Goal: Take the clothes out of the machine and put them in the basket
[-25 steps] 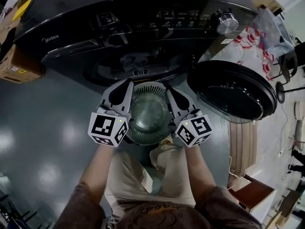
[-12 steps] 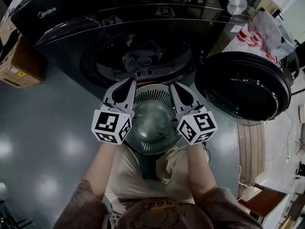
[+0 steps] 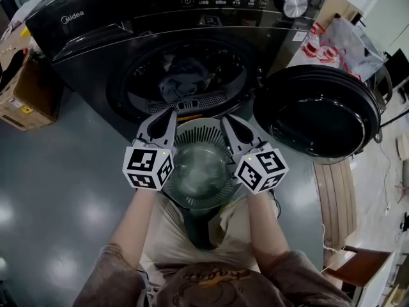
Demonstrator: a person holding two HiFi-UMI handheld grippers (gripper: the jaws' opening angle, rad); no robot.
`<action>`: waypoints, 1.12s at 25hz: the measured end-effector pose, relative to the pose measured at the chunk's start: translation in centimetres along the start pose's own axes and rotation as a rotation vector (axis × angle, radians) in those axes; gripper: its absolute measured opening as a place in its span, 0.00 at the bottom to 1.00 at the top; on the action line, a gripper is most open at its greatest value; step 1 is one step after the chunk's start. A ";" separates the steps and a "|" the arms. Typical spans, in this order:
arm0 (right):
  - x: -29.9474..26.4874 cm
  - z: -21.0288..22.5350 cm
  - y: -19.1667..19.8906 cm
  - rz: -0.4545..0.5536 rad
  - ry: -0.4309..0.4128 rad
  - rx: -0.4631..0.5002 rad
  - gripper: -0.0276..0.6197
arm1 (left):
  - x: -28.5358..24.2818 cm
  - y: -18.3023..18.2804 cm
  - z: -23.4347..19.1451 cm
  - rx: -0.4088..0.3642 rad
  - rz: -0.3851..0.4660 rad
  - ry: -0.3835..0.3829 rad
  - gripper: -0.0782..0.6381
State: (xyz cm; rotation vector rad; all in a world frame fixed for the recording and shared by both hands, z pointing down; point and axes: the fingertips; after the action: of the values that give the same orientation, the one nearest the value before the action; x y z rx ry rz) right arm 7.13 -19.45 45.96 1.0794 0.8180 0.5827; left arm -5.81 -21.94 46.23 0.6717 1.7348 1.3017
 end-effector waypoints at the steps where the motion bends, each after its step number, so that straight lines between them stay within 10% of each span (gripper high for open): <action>1: -0.1 0.0 -0.1 0.001 0.005 0.009 0.04 | -0.2 0.1 -0.1 0.005 -0.001 -0.002 0.15; 15: -0.9 -0.6 -0.5 0.001 0.000 0.024 0.04 | -5.8 2.5 -3.5 0.001 -0.099 -0.071 0.70; 28: 0.0 -1.3 -0.4 -0.005 -0.023 0.039 0.04 | -14.9 4.4 -9.3 -0.070 -0.239 -0.196 0.72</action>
State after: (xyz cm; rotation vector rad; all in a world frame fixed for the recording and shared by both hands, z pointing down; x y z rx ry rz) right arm 6.10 -18.89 45.27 1.1173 0.8146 0.5508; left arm -6.67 -37.24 55.93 0.5159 1.5510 1.0894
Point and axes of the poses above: the fingertips, and each gripper's own axes: x backward along the fingers, z to its right, y out of its underside, and after that the axes turned 13 degrees about -z, right-handed
